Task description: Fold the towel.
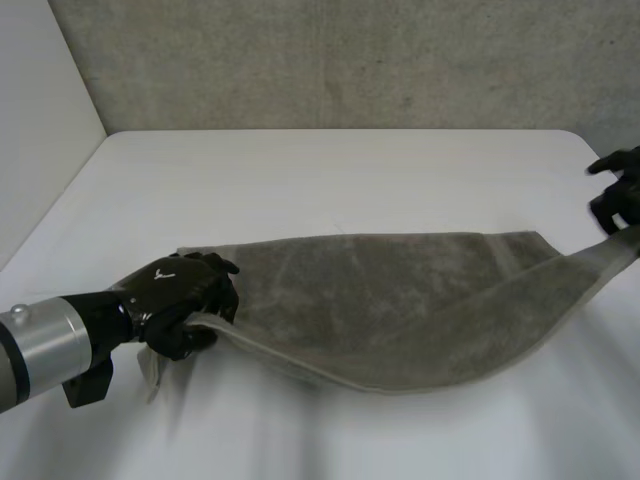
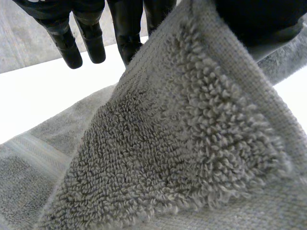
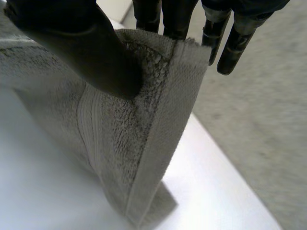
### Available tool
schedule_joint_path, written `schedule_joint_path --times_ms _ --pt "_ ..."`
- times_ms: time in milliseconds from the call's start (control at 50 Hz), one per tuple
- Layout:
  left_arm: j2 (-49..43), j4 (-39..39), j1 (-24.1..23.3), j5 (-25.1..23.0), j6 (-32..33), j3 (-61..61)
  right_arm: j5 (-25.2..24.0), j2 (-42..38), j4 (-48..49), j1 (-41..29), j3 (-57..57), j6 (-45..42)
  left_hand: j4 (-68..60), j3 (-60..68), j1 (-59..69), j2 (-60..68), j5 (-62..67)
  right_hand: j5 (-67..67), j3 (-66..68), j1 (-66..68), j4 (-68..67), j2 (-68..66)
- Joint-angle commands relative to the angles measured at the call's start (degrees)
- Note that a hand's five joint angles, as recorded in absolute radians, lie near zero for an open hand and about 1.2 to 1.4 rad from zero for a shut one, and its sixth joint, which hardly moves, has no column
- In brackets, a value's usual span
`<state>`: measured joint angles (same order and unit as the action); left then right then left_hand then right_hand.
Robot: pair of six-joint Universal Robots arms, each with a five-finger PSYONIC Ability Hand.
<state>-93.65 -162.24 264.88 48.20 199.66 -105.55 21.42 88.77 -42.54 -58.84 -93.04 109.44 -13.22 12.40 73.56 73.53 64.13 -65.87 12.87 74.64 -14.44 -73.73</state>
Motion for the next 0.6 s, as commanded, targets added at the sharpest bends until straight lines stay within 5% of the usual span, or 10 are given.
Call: schedule_joint_path --times_ms 20,280,600 --pt "-6.79 -0.18 0.37 0.4 -0.4 6.3 6.8 -9.31 0.09 -9.1 4.45 -0.89 3.22 -2.4 -1.27 -1.25 -1.85 -4.13 -2.87 5.36 4.44 -6.27" --pt "-20.85 0.09 1.16 0.58 -3.56 21.16 11.63 -23.73 3.6 -18.77 21.32 11.15 3.22 -2.4 -1.27 -1.25 -1.85 -4.13 -2.87 5.36 4.44 -6.27" --pt "-36.16 0.0 0.81 1.63 -4.98 34.8 27.7 -38.14 18.34 -29.04 35.03 24.58 3.22 -2.4 -1.1 -1.08 -1.68 -4.13 -2.87 5.36 4.44 -6.27"
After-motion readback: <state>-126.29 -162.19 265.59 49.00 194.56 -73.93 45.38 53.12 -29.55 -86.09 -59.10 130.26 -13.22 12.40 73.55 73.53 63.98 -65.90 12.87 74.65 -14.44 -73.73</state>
